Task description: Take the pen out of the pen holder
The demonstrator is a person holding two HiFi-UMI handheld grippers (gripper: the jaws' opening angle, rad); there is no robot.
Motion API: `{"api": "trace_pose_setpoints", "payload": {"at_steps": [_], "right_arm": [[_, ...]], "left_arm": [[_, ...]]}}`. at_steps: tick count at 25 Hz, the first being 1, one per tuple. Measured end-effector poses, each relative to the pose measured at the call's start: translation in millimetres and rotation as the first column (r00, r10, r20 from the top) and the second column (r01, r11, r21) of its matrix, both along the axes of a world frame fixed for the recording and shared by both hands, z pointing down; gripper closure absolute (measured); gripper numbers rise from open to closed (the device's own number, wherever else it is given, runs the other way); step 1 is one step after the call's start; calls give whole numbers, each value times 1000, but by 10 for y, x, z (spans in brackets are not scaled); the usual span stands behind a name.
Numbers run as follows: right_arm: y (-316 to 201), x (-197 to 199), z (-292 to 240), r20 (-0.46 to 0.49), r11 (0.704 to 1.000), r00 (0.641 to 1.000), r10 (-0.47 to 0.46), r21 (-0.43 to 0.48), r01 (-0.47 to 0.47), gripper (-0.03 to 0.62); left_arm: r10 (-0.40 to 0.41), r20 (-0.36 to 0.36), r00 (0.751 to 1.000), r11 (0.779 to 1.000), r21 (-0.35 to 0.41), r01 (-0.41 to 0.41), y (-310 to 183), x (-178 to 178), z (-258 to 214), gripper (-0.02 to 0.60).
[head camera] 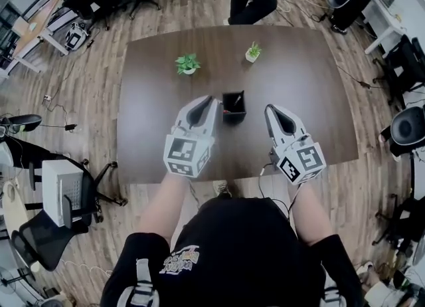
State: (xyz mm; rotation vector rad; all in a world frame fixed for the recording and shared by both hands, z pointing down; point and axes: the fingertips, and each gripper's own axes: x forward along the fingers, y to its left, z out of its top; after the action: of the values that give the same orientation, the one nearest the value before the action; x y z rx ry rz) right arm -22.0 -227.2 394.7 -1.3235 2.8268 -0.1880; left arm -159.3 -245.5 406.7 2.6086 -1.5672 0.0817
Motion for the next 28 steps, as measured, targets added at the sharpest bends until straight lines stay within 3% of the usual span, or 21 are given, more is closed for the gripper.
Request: {"api": "trace_pose_setpoints", "payload": {"at_steps": [7,16,22,28], "right_arm": [[485,355,-128,11,997,997,-75,27,74,589],[1368,1137,-199,37,981,980,-194,38,193,589],[1836,1095,-71,60,964,962,-266,9,266,589],[2206,739,-20,72,957,954,-291,2,291,589]], "left_arm": [[-85,5,996,996,22,85,630,285,-188,557],[-170,26,985,985,23,169,1797,1192,-226,557],[-212,50,976,977,-6,212,2469,1316,-119,557],[-228,62,972,973,-8,229,2896,1025,-116,557]]}}
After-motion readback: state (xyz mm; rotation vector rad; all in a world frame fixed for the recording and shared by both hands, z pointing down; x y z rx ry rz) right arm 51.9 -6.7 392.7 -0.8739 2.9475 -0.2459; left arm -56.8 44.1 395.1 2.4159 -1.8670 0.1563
